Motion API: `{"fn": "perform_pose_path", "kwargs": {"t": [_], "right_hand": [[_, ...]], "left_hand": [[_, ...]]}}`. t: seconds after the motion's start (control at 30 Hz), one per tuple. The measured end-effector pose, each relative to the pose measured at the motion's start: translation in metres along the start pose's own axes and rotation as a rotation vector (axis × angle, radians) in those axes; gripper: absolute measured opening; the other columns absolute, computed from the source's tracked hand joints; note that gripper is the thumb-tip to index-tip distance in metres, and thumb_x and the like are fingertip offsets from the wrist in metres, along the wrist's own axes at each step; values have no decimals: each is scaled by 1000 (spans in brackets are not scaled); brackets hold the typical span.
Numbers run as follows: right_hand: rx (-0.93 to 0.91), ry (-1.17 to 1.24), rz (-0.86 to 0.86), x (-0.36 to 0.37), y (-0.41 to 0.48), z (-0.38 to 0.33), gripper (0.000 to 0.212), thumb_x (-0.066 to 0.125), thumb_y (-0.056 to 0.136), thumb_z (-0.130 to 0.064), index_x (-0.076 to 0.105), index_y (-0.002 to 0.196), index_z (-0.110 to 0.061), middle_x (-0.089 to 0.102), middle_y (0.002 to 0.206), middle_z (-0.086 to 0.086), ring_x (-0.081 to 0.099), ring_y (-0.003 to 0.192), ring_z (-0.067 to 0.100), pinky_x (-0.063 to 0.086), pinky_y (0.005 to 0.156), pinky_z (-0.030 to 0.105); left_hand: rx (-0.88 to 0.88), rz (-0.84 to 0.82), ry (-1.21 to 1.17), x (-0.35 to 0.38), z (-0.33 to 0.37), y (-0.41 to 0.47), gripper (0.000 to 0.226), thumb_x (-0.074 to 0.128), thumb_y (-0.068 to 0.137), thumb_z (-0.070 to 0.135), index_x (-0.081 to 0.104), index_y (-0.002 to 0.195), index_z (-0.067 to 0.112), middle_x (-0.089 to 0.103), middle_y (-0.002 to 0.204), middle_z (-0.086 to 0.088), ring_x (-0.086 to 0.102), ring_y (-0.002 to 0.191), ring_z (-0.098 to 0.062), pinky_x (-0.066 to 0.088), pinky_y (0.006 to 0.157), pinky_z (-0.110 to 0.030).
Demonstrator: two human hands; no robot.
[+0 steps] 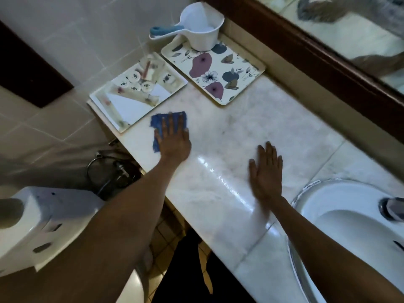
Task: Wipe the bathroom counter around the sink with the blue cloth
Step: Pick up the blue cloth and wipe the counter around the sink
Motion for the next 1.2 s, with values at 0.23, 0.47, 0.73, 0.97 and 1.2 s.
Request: {"fn": "perform_pose_path", "kwargs": {"t": [0.23,0.47,0.73,0.97,1.2], "right_hand": [[12,201,222,-25,24,14,32,41,102,-10,58,127,-3,53,143,19,47,134,37,37,112,50],[218,135,233,-29,49,38,38,39,101,-24,49,132,-4,41,149,23,37,139,38,33,113,54],[329,29,153,-14,42,56,55,32,105,-36,28,153,-10,17,164,18,14,153,31,12,124,51],[349,25,220,-8,42,58,54,34,104,-37,32,153,-14,21,164,13,18,152,28,14,125,47],[358,53,243,-9,41,59,53,36,103,-38,32,152,-17,20,165,10,17,153,24,15,125,45]], "left_hand": [[803,-120,23,51,56,-114,51,32,109,32,25,159,29,19,168,-3,11,156,-22,16,121,-55],[651,17,166,0,-16,12,50,36,108,27,30,158,24,25,166,-6,21,154,-28,23,119,-55],[448,-16,-20,47,95,-22,56,27,108,35,4,159,32,10,169,-4,7,156,-26,8,123,-56],[973,-125,79,64,81,-61,54,29,109,36,15,161,31,11,169,3,3,156,-16,3,125,-47],[895,-166,114,71,159,3,53,27,109,35,19,161,29,12,169,-1,8,156,-23,5,125,-51]]}}
Point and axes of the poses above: each hand's wrist, its own y-axis towards the middle knuckle, its own x-axis out of the palm, z = x × y, the point moved 1 cm from there along y, towards the middle knuckle
